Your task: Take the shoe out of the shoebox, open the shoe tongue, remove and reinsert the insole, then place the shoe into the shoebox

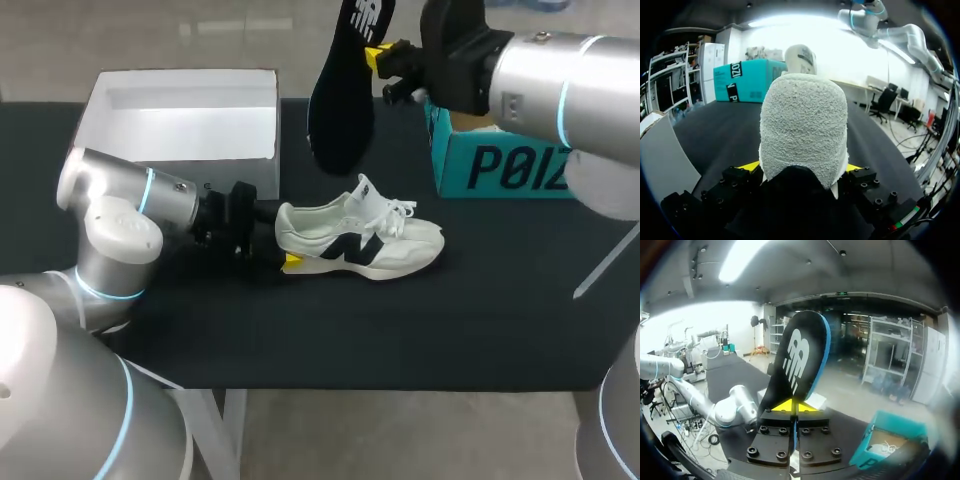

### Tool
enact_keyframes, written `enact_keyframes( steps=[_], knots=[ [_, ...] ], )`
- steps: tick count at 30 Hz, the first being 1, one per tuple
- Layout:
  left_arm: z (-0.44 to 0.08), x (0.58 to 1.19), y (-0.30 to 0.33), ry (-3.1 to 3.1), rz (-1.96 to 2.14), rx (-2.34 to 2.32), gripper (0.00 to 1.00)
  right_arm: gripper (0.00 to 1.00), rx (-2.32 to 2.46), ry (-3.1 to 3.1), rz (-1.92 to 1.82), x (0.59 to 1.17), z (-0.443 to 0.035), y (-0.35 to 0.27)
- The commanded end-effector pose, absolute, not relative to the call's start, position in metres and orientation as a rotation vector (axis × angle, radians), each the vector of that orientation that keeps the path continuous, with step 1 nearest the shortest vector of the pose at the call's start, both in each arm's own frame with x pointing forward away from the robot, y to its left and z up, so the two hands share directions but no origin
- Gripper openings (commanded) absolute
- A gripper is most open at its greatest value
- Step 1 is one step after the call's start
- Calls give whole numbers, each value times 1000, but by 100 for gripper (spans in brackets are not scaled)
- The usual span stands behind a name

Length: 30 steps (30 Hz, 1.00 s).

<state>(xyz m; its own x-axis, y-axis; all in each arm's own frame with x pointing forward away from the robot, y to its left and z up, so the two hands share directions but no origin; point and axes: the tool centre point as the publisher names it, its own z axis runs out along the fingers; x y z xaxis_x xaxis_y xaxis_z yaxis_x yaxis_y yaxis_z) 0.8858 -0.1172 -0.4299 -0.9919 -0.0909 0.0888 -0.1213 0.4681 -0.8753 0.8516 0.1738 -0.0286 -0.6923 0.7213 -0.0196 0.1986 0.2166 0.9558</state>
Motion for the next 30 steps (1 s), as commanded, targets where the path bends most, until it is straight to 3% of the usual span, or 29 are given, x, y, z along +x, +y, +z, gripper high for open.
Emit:
enact_keyframes(
  steps=[1, 30],
  knots=[
    [-431, 886, -117, -2665, 1592, 191, 0, 0, 738, 2219, 1598, 837, -25, 156],
    [-431, 886, -117, -2665, 1592, 191, 0, 0, 915, 2508, 1219, 774, -6, 122]
  ],
)
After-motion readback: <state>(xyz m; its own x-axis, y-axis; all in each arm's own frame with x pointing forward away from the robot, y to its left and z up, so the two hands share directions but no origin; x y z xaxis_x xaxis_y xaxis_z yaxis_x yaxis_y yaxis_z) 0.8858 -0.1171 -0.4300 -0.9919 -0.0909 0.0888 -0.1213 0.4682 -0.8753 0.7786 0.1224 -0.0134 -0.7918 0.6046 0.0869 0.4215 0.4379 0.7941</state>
